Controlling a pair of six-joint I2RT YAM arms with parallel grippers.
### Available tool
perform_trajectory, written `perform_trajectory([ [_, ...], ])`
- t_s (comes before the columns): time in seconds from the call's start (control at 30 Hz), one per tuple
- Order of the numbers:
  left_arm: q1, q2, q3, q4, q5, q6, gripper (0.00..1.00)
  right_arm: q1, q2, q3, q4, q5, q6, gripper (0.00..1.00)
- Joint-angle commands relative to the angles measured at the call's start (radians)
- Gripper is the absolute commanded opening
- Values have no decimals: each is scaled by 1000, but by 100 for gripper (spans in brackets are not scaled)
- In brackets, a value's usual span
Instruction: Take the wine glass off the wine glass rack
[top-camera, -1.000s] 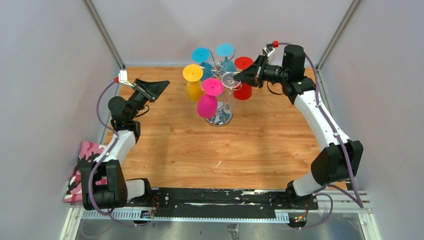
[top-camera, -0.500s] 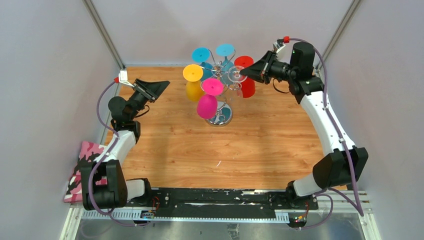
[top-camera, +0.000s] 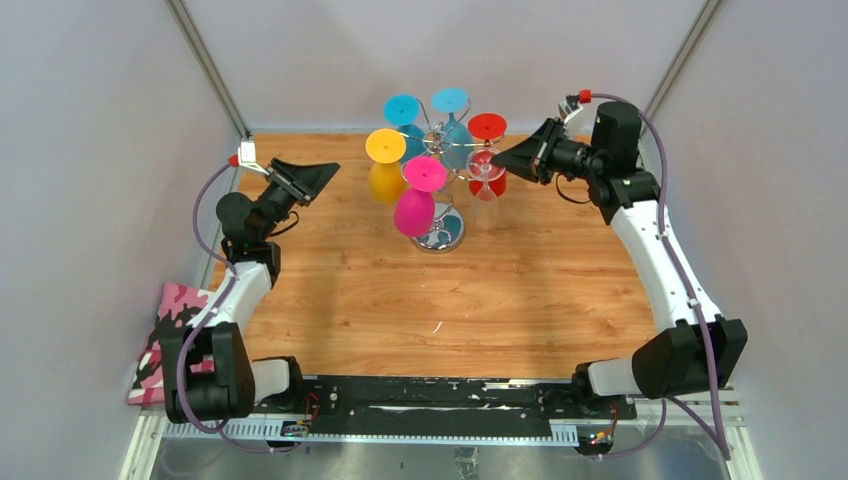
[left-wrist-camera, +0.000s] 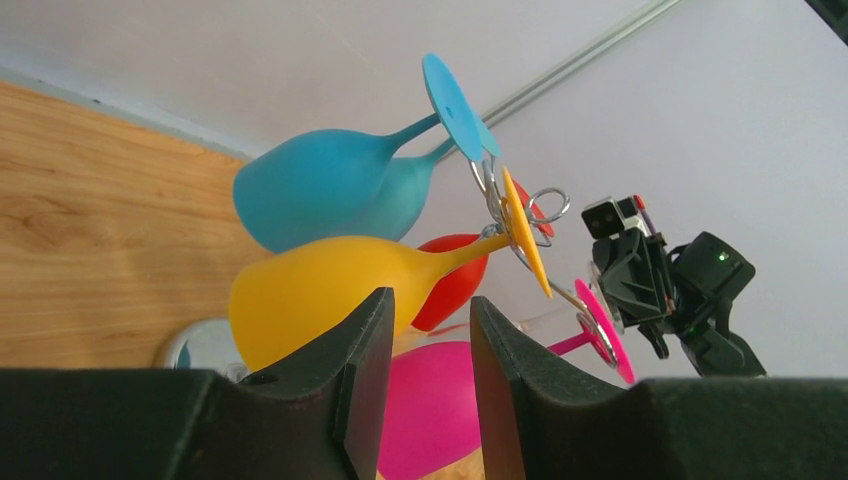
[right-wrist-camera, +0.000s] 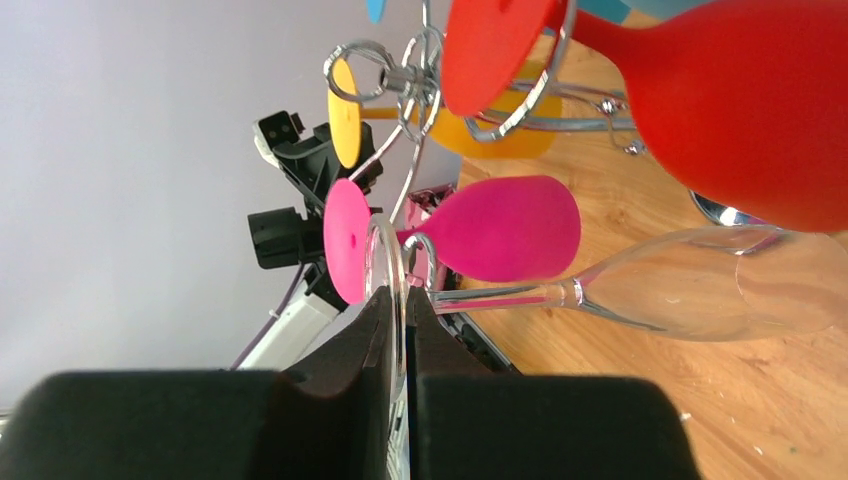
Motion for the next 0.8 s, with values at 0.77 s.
perform_trajectory([
  [0.77, -263, -365, 284, -532, -57, 406, 64, -35, -421, 100, 247, -67, 70, 0],
])
